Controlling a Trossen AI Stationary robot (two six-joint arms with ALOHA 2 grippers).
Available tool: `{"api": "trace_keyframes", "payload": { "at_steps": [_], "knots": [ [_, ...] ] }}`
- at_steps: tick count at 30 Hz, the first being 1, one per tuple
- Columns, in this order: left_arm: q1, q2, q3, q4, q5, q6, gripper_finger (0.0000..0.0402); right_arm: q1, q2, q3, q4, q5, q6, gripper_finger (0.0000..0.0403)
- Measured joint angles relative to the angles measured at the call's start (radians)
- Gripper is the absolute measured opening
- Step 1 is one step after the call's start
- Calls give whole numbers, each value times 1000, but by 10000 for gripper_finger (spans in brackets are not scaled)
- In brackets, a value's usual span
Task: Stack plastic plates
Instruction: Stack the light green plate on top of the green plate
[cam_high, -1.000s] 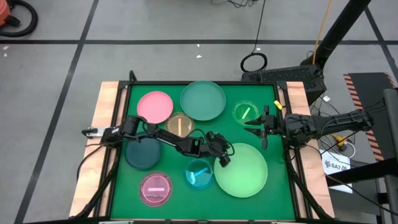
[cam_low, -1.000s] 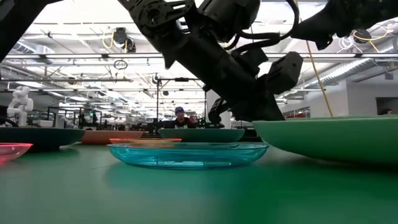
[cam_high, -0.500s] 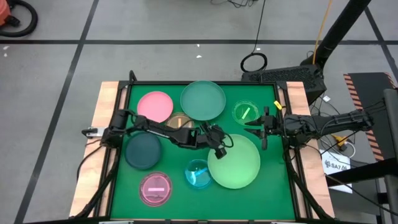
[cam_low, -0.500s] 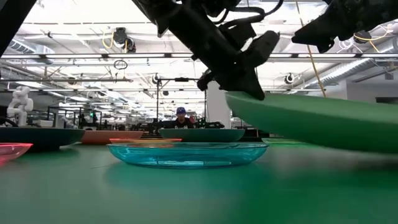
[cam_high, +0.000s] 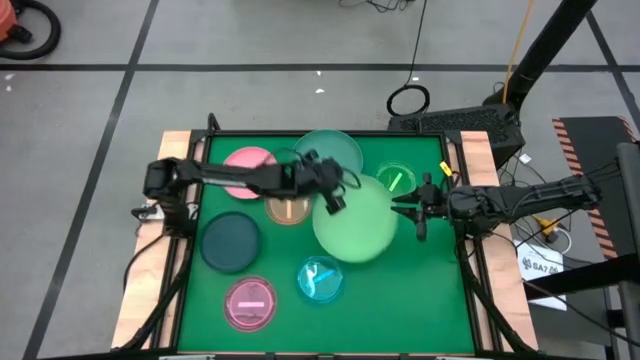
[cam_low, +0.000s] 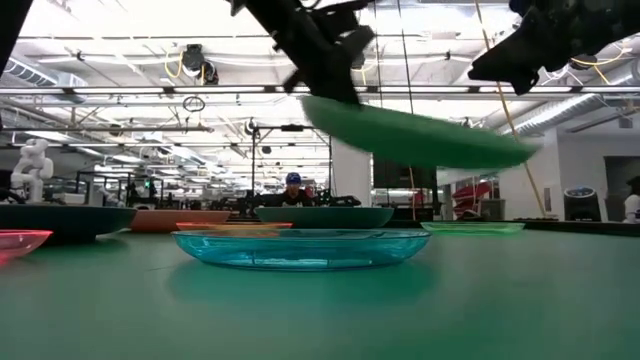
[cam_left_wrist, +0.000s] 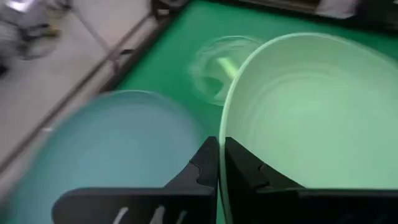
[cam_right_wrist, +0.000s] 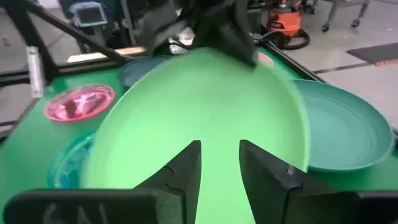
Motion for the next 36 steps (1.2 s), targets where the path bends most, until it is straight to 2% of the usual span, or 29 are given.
{"api": "trace_keyframes", "payload": {
  "at_steps": [5,10,15,19,23,27,36],
  "knots": [
    [135,-77,0,-75,-1,119,10,-12,21,0,101,29,-92,102],
    [265,-94,0,-109,14,196,10,-23,29,0,219,50,-179,102],
    [369,-96,-4,-70,133,215,10,-27,29,0,339,52,-323,102],
    [431,-96,-70,31,189,199,10,-52,38,0,450,51,-426,102],
    [483,-95,-125,58,195,177,10,-88,53,0,554,50,-525,102],
    [517,-95,-176,173,217,145,10,-120,62,0,641,49,-587,102],
    [569,-95,-180,190,218,100,10,-168,81,0,645,49,-608,102]
  ]
}}
